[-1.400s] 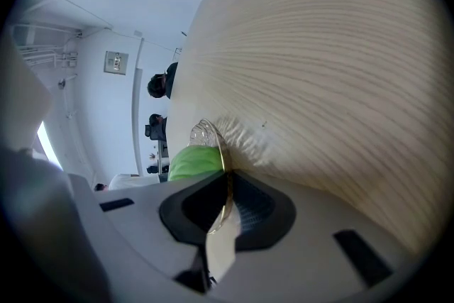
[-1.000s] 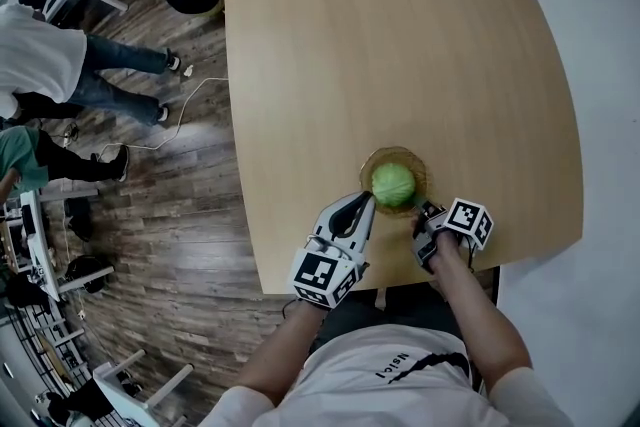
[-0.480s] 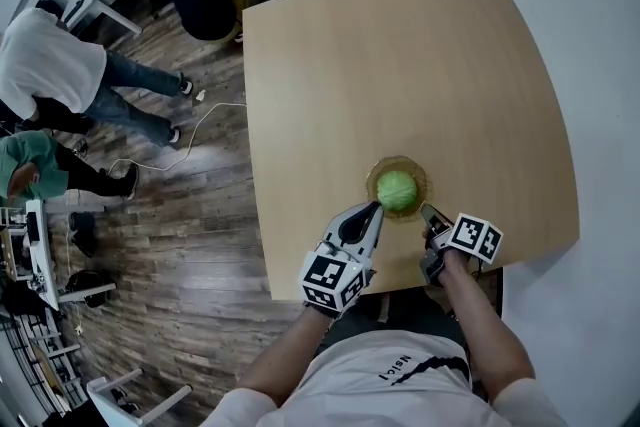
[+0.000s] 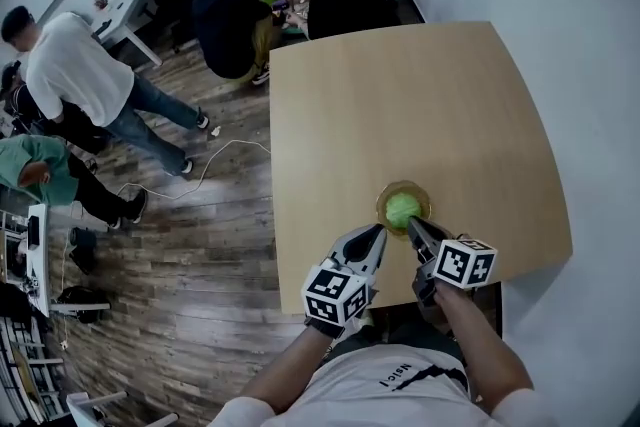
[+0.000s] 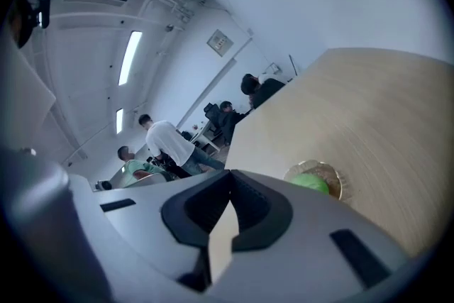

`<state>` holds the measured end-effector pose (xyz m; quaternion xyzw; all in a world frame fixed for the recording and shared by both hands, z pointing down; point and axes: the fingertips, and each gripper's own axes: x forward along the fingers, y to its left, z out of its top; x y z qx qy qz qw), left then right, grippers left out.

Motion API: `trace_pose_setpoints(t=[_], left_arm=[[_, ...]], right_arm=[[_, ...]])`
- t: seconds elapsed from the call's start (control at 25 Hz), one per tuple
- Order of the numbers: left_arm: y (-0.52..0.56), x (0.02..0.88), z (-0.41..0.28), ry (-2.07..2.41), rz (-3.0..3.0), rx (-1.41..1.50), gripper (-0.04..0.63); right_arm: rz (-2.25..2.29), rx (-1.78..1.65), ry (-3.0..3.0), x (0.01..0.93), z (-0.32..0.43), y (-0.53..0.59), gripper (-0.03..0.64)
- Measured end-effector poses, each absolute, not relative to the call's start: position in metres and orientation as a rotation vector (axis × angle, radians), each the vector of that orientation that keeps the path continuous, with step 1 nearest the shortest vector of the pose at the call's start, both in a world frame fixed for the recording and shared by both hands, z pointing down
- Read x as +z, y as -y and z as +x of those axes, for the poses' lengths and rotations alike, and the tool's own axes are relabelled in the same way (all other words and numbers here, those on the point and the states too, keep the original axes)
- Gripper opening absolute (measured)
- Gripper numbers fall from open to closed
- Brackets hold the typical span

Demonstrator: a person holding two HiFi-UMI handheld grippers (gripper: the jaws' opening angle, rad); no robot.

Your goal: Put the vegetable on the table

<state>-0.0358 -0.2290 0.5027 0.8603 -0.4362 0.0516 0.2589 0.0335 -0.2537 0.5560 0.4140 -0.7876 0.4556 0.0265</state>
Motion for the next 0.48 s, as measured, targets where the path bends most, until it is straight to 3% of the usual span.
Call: trace_pose_setpoints(t=[0.48], left_arm=[[0.201,0.432,-0.046,1.202,2.414,0.075,0.023]], right_arm=[[1.284,0.917,2.612,0.46,0.001,0.218,0.014]])
